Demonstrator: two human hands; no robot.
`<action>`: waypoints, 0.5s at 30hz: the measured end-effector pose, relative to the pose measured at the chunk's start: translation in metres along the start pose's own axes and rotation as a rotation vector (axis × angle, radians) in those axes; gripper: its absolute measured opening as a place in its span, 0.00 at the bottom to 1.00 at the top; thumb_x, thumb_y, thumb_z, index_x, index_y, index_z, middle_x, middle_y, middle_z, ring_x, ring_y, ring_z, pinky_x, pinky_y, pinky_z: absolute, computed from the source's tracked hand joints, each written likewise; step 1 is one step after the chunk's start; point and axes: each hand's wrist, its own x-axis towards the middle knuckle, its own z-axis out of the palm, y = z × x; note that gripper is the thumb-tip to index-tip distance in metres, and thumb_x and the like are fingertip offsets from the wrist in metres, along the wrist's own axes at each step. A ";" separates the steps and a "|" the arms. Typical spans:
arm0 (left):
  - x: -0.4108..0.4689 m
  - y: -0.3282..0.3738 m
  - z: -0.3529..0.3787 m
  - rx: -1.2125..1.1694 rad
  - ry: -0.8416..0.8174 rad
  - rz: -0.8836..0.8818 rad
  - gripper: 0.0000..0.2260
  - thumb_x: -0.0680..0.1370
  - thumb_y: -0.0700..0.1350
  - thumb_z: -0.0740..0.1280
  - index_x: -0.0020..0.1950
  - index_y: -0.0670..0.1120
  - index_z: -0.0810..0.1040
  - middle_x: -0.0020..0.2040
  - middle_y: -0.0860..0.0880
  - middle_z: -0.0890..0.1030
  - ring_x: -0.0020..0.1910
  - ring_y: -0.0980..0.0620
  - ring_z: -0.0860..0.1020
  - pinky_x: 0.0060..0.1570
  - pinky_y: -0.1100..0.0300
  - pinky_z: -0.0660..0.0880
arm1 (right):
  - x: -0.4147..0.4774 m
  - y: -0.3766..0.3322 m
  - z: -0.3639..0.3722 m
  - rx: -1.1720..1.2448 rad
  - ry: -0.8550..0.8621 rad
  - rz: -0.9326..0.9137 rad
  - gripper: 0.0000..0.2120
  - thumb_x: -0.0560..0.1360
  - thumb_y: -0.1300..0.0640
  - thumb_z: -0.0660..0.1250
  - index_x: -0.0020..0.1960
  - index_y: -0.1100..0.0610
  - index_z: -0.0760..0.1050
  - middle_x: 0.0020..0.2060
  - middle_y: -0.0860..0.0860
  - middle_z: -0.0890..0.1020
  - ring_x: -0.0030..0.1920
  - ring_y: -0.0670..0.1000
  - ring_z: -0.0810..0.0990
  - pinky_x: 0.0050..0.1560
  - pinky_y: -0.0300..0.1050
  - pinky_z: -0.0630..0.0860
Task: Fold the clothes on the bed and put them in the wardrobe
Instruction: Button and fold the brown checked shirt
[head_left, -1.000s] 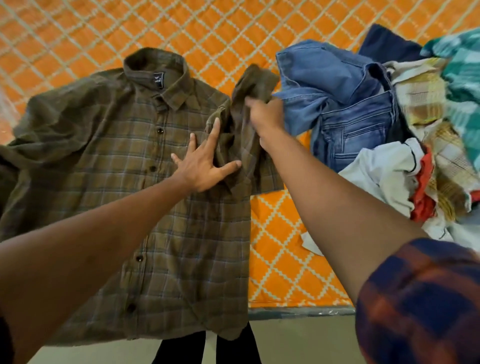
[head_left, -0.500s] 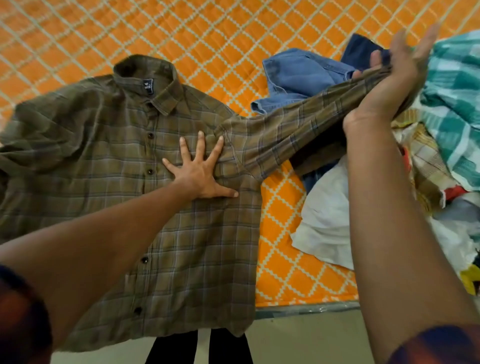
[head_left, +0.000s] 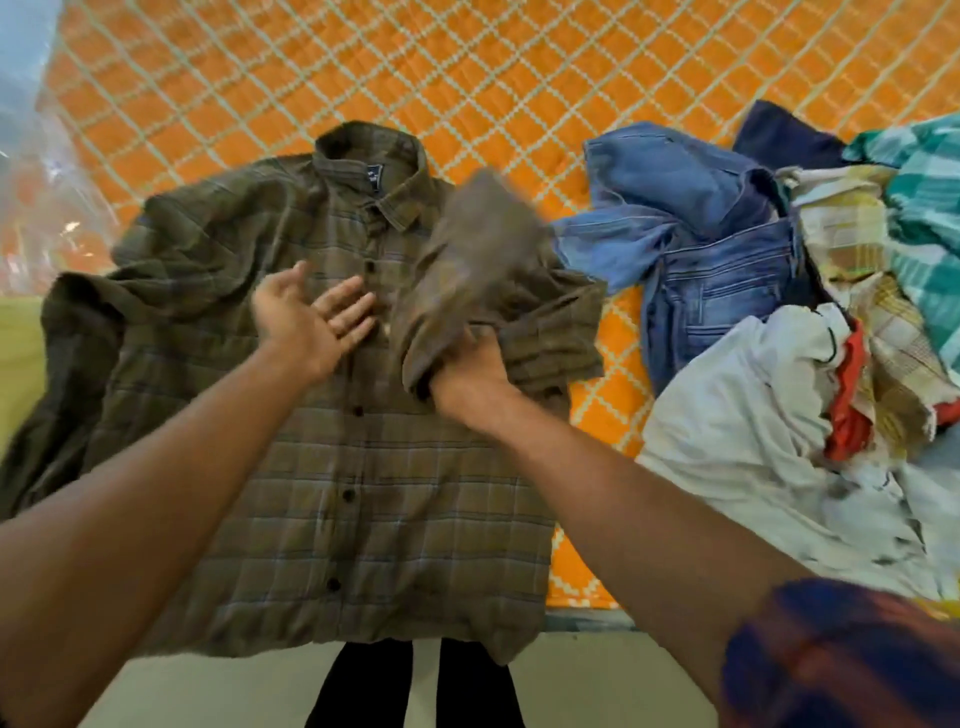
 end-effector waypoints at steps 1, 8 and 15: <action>0.010 0.005 -0.026 -0.016 -0.023 -0.014 0.25 0.81 0.62 0.54 0.76 0.57 0.66 0.62 0.41 0.82 0.60 0.37 0.81 0.63 0.41 0.72 | -0.005 -0.011 0.009 -0.022 -0.011 0.002 0.30 0.80 0.55 0.65 0.80 0.51 0.60 0.82 0.56 0.53 0.78 0.60 0.56 0.74 0.56 0.56; -0.009 0.002 -0.062 0.342 -0.274 -0.039 0.33 0.74 0.72 0.59 0.71 0.53 0.76 0.66 0.46 0.80 0.67 0.42 0.77 0.68 0.43 0.69 | -0.029 -0.014 0.022 -0.167 0.151 -0.266 0.48 0.72 0.59 0.73 0.82 0.41 0.49 0.82 0.56 0.42 0.80 0.61 0.49 0.73 0.64 0.61; -0.017 -0.002 -0.052 0.055 0.148 0.039 0.13 0.73 0.32 0.55 0.36 0.49 0.70 0.34 0.51 0.74 0.37 0.51 0.75 0.40 0.58 0.75 | -0.033 0.040 0.008 0.343 0.281 -0.317 0.16 0.70 0.56 0.67 0.55 0.52 0.87 0.61 0.54 0.84 0.60 0.54 0.81 0.60 0.54 0.78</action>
